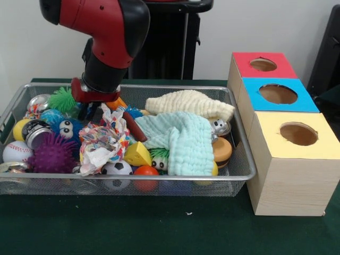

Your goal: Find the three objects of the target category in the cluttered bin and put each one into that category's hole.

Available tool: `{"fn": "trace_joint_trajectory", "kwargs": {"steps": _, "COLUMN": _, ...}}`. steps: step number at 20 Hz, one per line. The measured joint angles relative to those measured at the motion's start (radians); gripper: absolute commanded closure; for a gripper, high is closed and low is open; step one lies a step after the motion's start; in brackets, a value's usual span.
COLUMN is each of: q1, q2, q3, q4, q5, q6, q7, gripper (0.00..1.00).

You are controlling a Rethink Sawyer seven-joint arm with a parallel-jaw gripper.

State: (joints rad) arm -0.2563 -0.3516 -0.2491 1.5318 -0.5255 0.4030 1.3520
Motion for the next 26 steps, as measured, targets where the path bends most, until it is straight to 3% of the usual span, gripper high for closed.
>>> {"fn": "trace_joint_trajectory", "kwargs": {"steps": 18, "q1": -0.231, "q2": -0.197, "q3": 0.198, "q4": 0.159, "q5": -0.002, "q6": 0.001, "q7": 0.000, "gripper": 1.00}}
{"fn": "trace_joint_trajectory", "kwargs": {"steps": 26, "q1": -0.350, "q2": -0.264, "q3": 0.333, "q4": 0.227, "q5": -0.002, "q6": -0.035, "q7": 0.000, "gripper": 1.00}}
